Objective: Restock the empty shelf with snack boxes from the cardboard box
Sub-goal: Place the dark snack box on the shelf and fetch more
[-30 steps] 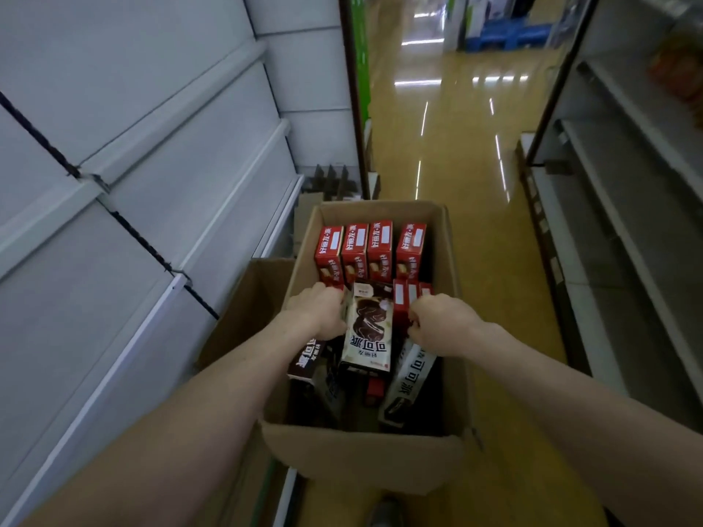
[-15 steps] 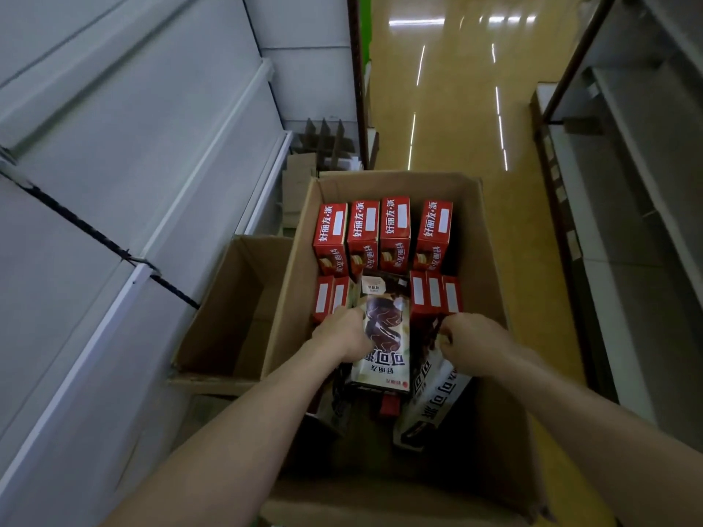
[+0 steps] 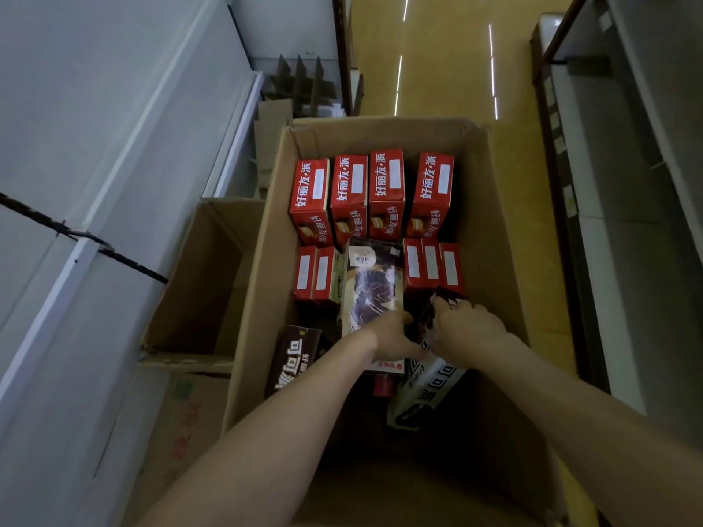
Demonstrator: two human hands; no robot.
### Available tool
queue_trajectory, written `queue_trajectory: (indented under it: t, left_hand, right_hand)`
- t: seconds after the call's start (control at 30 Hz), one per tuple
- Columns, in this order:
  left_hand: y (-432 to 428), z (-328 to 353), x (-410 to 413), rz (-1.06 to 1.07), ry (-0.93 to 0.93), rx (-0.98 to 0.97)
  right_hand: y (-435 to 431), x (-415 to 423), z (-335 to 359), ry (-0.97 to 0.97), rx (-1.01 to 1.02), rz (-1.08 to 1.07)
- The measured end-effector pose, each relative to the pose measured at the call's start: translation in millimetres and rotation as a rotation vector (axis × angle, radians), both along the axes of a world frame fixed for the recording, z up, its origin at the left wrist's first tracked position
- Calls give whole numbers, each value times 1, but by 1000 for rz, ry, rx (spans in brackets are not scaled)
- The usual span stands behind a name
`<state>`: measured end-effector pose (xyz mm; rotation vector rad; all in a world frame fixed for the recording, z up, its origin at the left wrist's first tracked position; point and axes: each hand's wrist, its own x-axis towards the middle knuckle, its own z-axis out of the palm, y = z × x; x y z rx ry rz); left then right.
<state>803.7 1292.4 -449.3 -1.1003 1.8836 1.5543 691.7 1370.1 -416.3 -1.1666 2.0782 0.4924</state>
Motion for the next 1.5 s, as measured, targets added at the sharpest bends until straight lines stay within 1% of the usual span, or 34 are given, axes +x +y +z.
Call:
queue_trajectory:
  t: [0.07, 0.1, 0.17, 0.27, 0.33, 0.4, 0.43, 0.47, 0.53, 0.6, 0.63, 0.7, 0.77, 0.8, 0.9, 1.03, 1.13, 1.2, 1.23, 1.37, 1.43, 1.5]
  left_hand:
    - [10, -9, -2, -31, 64, 75]
    - [17, -14, -4, -38, 87, 67]
    - [31, -24, -11, -4, 176, -63]
    - [37, -35, -18, 133, 316, -291]
    - [31, -33, -19, 155, 386, -341]
    - [25, -33, -20, 89, 391, -274]
    - [24, -29, -19, 38, 369, -229]
    - [24, -29, -17, 3, 339, -178]
    - [20, -27, -11, 15, 354, -40]
    - [10, -19, -3, 86, 408, 144]
    - [3, -13, 1, 124, 394, 230]
    - [-9, -1, 7, 222, 335, 376]
    - [-16, -1, 14, 351, 328, 510]
    - [-17, -2, 17, 387, 335, 544]
    - [-11, -5, 17, 449, 336, 590]
    - [-9, -3, 13, 546, 418, 682]
    - [-19, 4, 15, 590, 454, 748]
    - [-26, 10, 17, 668, 475, 736]
    - [-28, 14, 18, 728, 492, 733]
    - [-31, 29, 14, 1042, 533, 771]
    - [-31, 42, 10, 1155, 550, 802]
    - [-29, 54, 7, 1213, 558, 813]
  right_hand:
    - [-6, -2, -4, 1, -19, -19]
    - [-9, -4, -5, -14, -37, -28]
    - [-14, -5, -7, -55, -82, -77]
    - [-14, -7, -11, -118, -162, -234]
    - [-10, -7, -16, -154, -219, -390]
    - [-7, -3, -18, -217, -238, -597]
    - [-5, 0, -18, -240, -221, -669]
    - [-4, 1, -18, -253, -193, -693]
    - [-4, -1, -12, -289, -145, -636]
    - [-4, -11, 1, -359, -142, -587]
    - [-5, -16, 9, -395, -152, -571]
    - [-6, -26, 26, -463, -210, -579]
    - [-9, -31, 42, -515, -274, -582]
    - [-11, -32, 50, -521, -297, -568]
    - [-19, -34, 71, -547, -326, -543]
    - [-34, -33, 95, -562, -358, -501]
    - [-42, -28, 99, -586, -550, -615]
    - [-40, -19, 96, -621, -673, -729]
    - [-37, -14, 93, -637, -688, -756]
    - [-6, 3, 82, -706, -522, -693]
    - [11, 6, 82, -727, -527, -702]
    - [23, 5, 88, -685, -547, -707]
